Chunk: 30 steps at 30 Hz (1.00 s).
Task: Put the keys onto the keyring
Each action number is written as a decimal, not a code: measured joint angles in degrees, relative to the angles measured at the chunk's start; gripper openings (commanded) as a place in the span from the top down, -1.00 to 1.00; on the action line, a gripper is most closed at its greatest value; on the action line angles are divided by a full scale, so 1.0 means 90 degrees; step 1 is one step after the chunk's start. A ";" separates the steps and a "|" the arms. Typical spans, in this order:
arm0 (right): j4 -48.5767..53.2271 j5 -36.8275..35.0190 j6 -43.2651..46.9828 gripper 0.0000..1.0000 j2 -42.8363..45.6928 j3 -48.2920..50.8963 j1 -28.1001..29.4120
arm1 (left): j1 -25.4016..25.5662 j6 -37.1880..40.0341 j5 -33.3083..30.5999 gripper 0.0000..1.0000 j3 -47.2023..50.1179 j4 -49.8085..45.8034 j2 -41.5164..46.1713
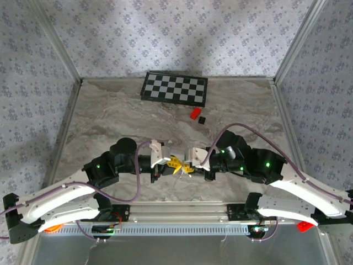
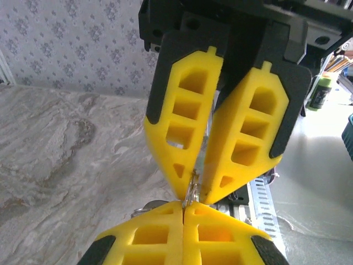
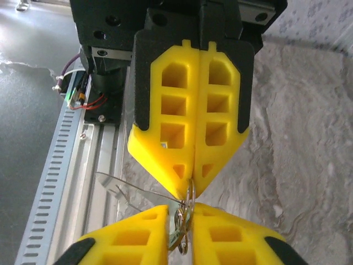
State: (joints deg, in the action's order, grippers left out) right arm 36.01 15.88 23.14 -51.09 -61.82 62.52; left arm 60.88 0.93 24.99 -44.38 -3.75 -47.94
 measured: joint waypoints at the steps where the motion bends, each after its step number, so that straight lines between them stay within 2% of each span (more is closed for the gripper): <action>1: -0.0131 0.0029 -0.0041 0.61 0.0083 0.0090 0.0000 | 0.0000 -0.0017 0.0015 1.00 0.0002 0.0051 0.0027; 14: -0.1409 0.0748 -0.0731 0.66 0.0801 0.0952 -0.0503 | 0.0000 -0.0182 0.0155 1.00 0.0083 0.0641 0.0204; 23: -0.1911 0.1212 -0.0971 0.50 0.0826 0.1071 -0.0629 | 0.0000 -0.0185 0.0153 1.00 0.0177 0.0823 0.0216; 30: -0.2047 0.1263 -0.1003 0.79 0.0826 0.1073 -0.0644 | 0.0000 -0.0185 0.0155 1.00 0.0177 0.0831 0.0221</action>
State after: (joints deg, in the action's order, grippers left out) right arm 17.58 27.24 14.11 -43.66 -52.16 56.73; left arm 60.88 -0.73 26.39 -42.78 3.73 -45.95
